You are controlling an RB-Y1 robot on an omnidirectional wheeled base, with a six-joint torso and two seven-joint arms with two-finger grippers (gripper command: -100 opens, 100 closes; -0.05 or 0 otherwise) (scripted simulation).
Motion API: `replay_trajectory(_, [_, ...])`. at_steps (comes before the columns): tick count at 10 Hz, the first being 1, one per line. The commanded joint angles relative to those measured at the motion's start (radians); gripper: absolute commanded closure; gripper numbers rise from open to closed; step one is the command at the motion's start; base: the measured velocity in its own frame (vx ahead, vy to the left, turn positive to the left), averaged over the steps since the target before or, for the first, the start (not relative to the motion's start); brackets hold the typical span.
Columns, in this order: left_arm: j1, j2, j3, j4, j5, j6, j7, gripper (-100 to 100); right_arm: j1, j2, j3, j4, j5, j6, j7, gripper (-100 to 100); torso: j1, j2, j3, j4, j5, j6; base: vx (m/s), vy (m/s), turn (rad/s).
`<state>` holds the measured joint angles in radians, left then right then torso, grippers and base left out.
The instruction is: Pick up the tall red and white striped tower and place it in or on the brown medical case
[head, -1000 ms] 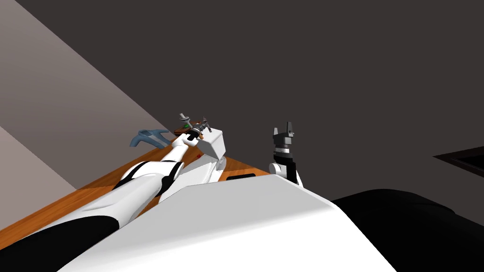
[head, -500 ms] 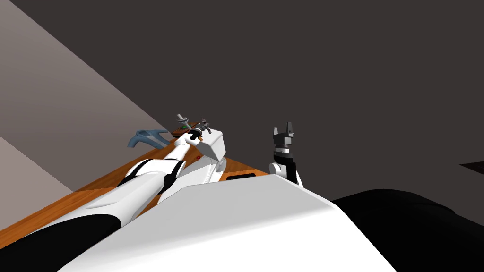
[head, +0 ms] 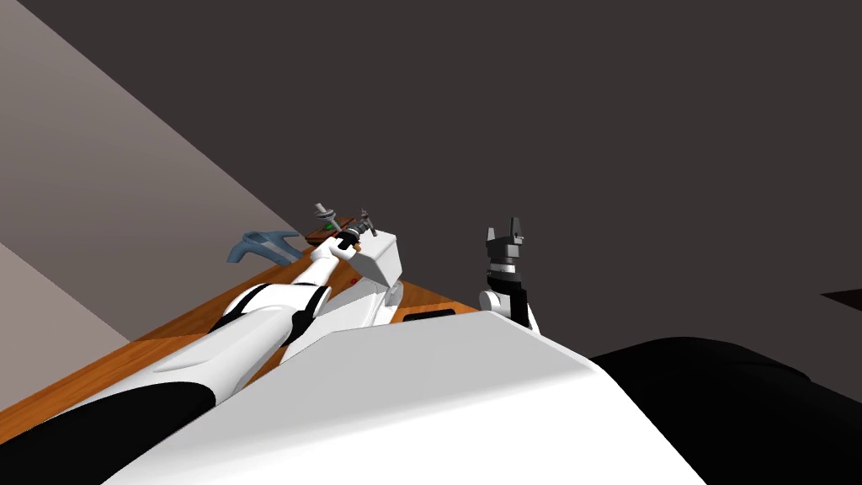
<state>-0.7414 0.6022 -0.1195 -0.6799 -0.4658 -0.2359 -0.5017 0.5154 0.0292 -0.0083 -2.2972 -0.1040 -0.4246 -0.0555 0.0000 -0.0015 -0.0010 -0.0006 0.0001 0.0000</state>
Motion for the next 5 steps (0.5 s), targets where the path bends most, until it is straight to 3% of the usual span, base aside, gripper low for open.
replay_trajectory(1, [0.0, 0.0, 0.0, 0.0, 0.0, 0.0, 0.0, 100, 0.0, 0.0, 0.0, 0.0, 0.0, 0.0, 0.0, 0, 0.0, 0.0, 0.0, 0.0, 0.0, 0.0, 0.0, 0.0, 0.0])
replay_trajectory(2, [0.0, 0.0, 0.0, 0.0, 0.0, 0.0, 0.0, 0, 0.0, 0.0, 0.0, 0.0, 0.0, 0.0, 0.0, 0, 0.0, 0.0, 0.0, 0.0, 0.0, 0.0, 0.0, 0.0, 0.0])
replay_trajectory(3, [0.029, -0.019, 0.011, -0.007, 0.0, -0.024, -0.019, -100, 0.0, 0.0, 0.0, 0.0, 0.0, 0.0, 0.0, 0, 0.0, 0.0, 0.0, 0.0, 0.0, 0.0, 0.069, 0.012, 0.04])
replay_trajectory(5, [0.034, -0.023, 0.013, -0.008, 0.0, -0.028, -0.022, -100, 0.0, 0.0, 0.0, 0.0, 0.0, 0.0, 0.0, 0, 0.001, -0.006, -0.004, -0.001, 0.0, 0.0, 0.089, 0.014, 0.016])
